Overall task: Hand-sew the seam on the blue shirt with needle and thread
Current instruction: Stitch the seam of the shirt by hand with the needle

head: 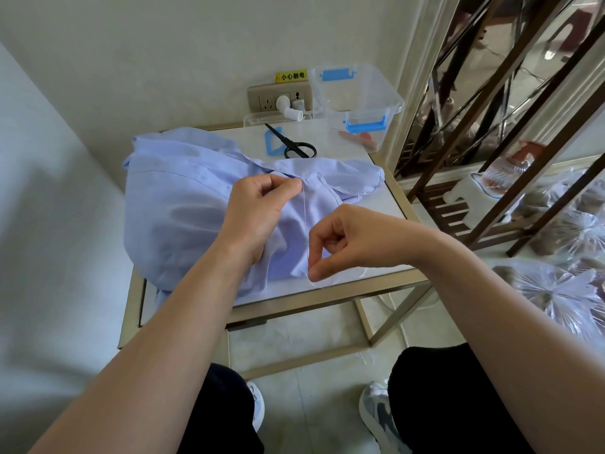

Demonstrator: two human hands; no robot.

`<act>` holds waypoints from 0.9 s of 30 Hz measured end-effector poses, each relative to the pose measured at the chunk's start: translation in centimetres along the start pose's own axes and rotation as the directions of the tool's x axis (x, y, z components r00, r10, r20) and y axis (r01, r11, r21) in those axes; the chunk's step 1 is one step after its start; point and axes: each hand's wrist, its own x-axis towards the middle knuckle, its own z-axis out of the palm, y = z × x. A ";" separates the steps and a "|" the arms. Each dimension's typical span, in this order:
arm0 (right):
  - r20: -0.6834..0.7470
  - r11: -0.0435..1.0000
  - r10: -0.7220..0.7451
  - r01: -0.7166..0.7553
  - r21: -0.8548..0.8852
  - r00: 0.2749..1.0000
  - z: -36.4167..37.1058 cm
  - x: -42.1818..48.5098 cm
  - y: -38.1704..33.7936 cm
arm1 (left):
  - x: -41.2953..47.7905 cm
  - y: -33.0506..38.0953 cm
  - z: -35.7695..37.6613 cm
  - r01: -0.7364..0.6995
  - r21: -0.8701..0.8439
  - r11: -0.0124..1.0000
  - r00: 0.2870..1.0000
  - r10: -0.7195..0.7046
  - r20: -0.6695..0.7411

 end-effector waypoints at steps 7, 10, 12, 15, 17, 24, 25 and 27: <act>-0.606 0.978 0.121 0.012 0.211 0.786 -1.0 1.0 0.9 | -0.2 0.1 -0.2 -0.006 -0.023 1.000 0.998 0.007 0.069; -0.628 0.948 0.214 -0.004 0.319 0.748 -1.1 1.3 1.4 | -0.3 0.1 -0.4 -0.040 -0.010 0.999 0.986 0.041 0.161; -0.561 0.937 0.228 -0.021 0.350 0.796 -0.9 1.4 1.4 | -0.4 0.1 -0.4 -0.081 0.007 0.997 0.976 0.078 0.201; -0.575 0.924 0.247 -0.011 0.382 0.780 -1.0 1.6 1.6 | -0.3 0.3 -0.8 -0.127 0.083 0.988 0.966 0.104 0.235; -0.597 0.914 0.265 -0.001 0.405 0.757 -1.2 1.5 1.8 | -0.1 0.2 -1.3 -0.151 0.145 0.978 0.957 0.109 0.268; -0.582 0.926 0.243 -0.007 0.377 0.776 -1.4 1.1 2.5 | 0.4 0.2 -2.7 -0.136 0.186 0.973 0.958 0.081 0.275; -0.576 0.928 0.236 -0.005 0.373 0.783 -1.4 1.1 2.5 | 0.4 0.2 -2.8 -0.146 0.206 0.968 0.955 0.083 0.286; -0.572 0.930 0.226 -0.001 0.366 0.789 -1.4 1.0 2.6 | 0.2 0.2 -2.8 -0.190 0.253 0.949 0.949 0.112 0.295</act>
